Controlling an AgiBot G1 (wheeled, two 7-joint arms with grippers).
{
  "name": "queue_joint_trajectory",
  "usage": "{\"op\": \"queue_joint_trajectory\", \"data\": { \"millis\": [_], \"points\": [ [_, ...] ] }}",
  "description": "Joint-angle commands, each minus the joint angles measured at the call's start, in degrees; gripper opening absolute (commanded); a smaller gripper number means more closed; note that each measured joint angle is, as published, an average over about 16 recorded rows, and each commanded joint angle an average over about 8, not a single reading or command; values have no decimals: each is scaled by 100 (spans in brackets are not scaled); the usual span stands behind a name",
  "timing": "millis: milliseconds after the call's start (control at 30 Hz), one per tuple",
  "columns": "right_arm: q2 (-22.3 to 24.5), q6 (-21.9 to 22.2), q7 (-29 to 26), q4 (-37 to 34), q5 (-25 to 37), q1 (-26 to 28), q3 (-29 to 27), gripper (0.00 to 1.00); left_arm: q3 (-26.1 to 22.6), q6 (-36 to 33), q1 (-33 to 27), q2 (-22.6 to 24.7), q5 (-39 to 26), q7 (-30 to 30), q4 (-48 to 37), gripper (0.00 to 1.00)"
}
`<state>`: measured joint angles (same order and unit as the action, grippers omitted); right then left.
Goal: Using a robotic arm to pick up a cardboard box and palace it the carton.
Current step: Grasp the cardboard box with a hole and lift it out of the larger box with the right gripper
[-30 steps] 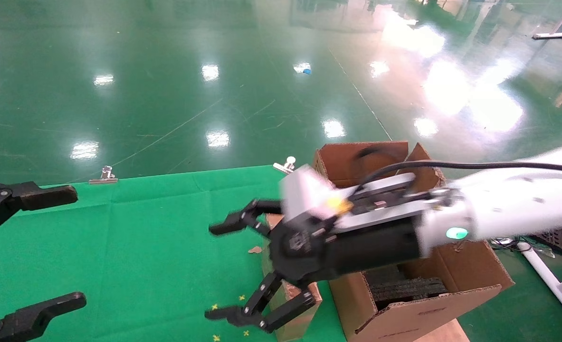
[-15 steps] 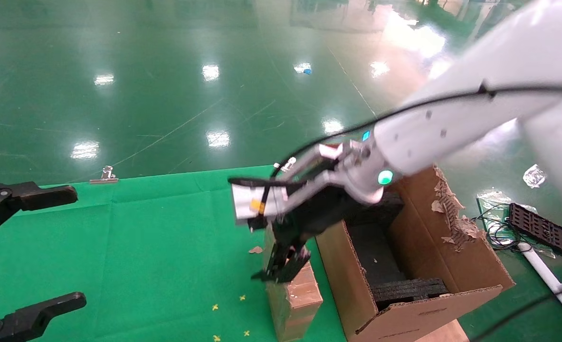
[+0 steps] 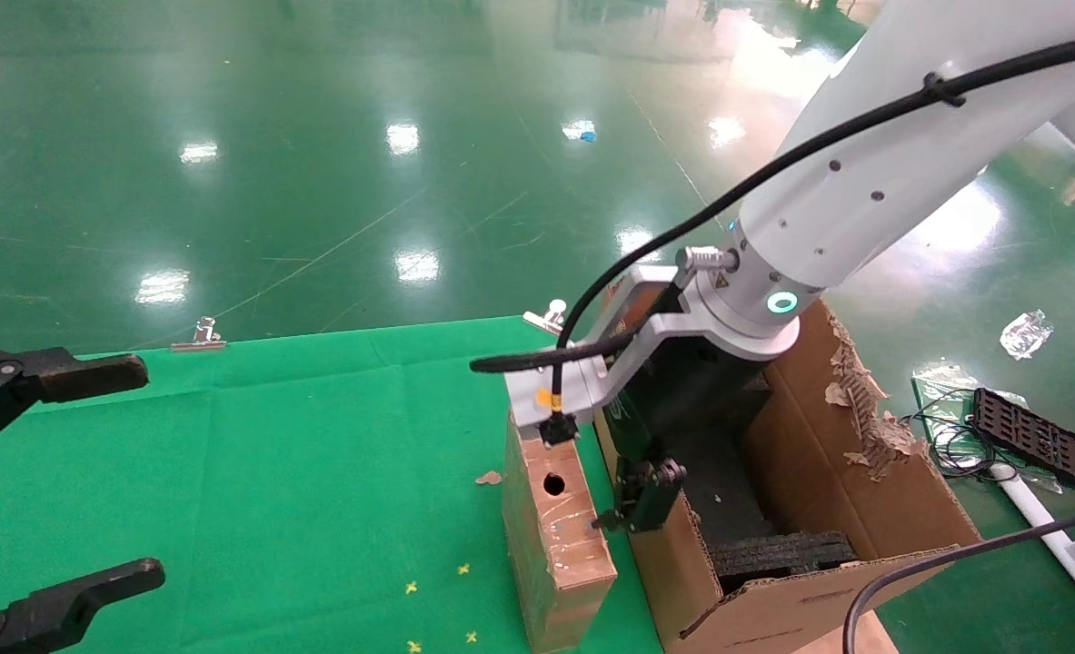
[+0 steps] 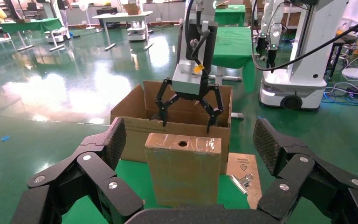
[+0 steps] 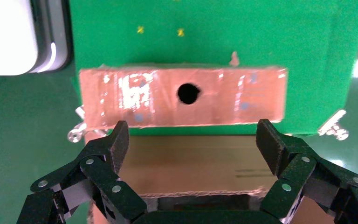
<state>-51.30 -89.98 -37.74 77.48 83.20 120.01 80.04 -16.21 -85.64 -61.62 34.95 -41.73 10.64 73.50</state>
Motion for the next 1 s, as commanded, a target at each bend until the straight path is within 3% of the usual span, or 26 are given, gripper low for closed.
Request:
{"op": "queue_joint_trajectory", "data": {
  "millis": [33, 600, 733, 1000],
  "points": [
    [-6, 41, -21, 8, -71, 132, 280, 100, -1, 0, 0, 0, 1, 0, 0, 100],
    [-96, 265, -529, -13, -174, 333, 838, 100, -8, 4, -2, -3, 6, -4, 0, 100],
    [-24, 239, -1201, -109, -248, 471, 874, 100, -10, 4, -2, -4, 7, -5, 0, 100],
    [-43, 339, -3417, -838, -506, 426, 961, 100, -13, 6, -3, -5, 9, -6, 0, 100]
  ]
}}
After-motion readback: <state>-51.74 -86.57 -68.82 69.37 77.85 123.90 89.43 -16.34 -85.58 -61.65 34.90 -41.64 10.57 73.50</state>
